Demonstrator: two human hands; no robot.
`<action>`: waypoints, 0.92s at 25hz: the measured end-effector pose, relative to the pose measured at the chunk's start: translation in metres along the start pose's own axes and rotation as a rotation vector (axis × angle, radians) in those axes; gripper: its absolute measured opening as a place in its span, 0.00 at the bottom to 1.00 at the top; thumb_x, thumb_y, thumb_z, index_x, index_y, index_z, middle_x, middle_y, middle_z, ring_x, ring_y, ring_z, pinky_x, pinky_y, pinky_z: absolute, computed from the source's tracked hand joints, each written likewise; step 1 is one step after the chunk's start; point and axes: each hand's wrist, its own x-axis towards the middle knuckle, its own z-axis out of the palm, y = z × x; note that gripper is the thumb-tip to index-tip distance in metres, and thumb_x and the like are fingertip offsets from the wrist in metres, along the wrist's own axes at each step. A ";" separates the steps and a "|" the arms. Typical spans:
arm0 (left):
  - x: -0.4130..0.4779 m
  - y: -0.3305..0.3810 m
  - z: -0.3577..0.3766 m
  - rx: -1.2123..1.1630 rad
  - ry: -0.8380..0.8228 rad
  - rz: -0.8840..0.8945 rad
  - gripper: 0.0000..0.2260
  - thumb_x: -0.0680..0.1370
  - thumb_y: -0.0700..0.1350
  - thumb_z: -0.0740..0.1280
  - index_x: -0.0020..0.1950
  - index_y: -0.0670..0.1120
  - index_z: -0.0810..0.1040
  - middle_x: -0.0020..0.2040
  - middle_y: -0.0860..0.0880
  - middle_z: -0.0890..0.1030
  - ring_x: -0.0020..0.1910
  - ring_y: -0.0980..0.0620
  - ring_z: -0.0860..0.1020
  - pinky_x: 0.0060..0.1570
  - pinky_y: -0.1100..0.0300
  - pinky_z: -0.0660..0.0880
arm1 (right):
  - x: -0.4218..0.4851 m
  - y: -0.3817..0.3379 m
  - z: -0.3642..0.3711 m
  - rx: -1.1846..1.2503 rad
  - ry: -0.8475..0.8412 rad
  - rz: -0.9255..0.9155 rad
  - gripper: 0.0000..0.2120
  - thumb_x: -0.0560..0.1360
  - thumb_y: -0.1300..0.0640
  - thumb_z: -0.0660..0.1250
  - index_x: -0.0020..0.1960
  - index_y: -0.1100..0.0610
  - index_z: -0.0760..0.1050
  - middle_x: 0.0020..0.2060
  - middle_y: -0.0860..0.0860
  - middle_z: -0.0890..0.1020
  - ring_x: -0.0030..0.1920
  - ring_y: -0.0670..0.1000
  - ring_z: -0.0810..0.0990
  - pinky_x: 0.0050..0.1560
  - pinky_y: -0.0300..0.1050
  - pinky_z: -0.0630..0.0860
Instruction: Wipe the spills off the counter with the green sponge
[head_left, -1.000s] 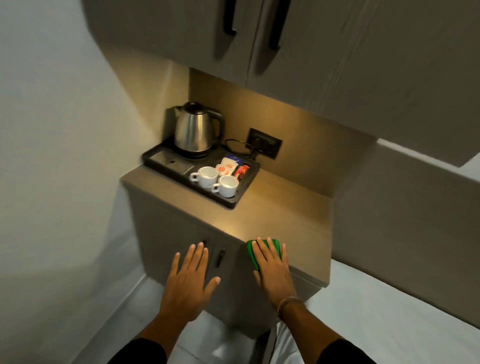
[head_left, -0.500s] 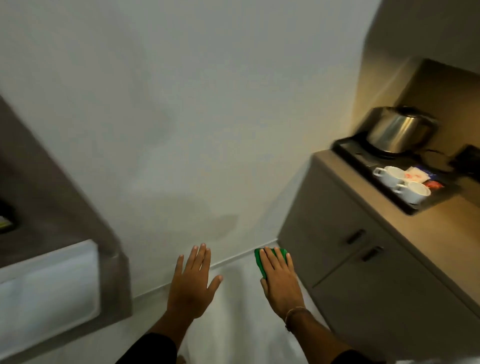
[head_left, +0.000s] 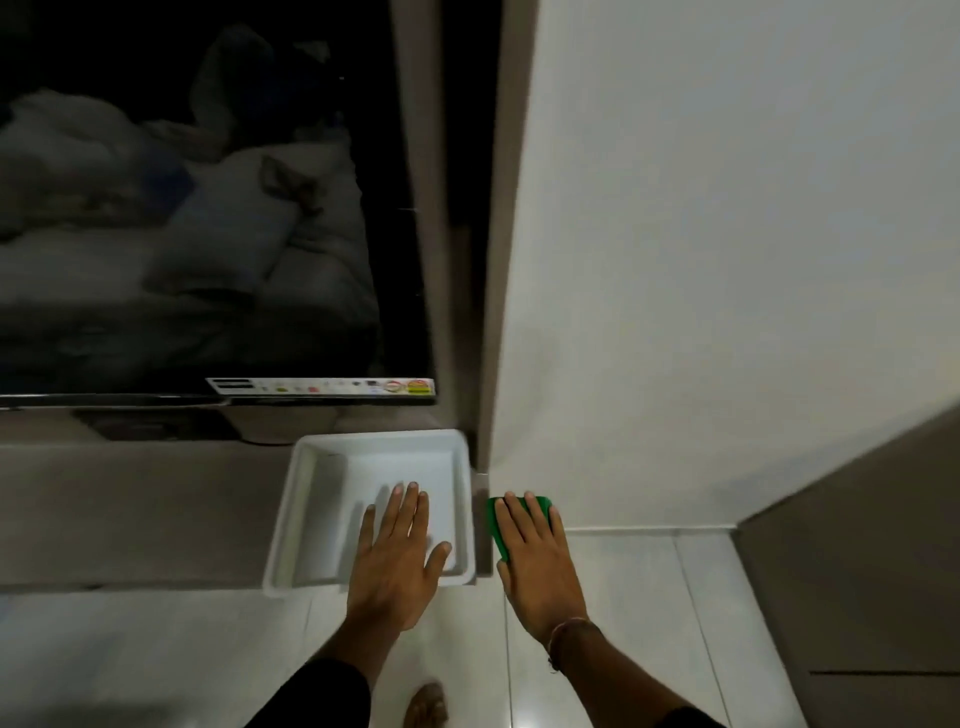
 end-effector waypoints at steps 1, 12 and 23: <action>0.005 -0.023 -0.003 0.008 0.003 -0.022 0.37 0.80 0.67 0.33 0.83 0.46 0.46 0.84 0.44 0.47 0.83 0.44 0.43 0.81 0.38 0.47 | 0.018 -0.021 0.006 0.012 -0.010 -0.026 0.37 0.79 0.55 0.68 0.83 0.53 0.54 0.82 0.54 0.60 0.83 0.60 0.52 0.81 0.63 0.50; 0.024 -0.140 0.023 -0.054 -0.033 -0.025 0.36 0.82 0.66 0.40 0.84 0.46 0.44 0.86 0.43 0.43 0.83 0.46 0.37 0.82 0.43 0.43 | 0.127 -0.110 0.082 -0.040 -0.169 -0.016 0.34 0.85 0.53 0.57 0.84 0.52 0.42 0.84 0.54 0.46 0.83 0.60 0.40 0.80 0.60 0.35; 0.024 -0.139 0.016 -0.071 0.022 0.066 0.35 0.84 0.64 0.47 0.84 0.44 0.51 0.85 0.42 0.50 0.84 0.43 0.43 0.81 0.37 0.52 | 0.121 -0.106 0.084 0.032 -0.218 0.043 0.38 0.81 0.38 0.53 0.83 0.48 0.40 0.84 0.51 0.43 0.83 0.60 0.39 0.81 0.63 0.39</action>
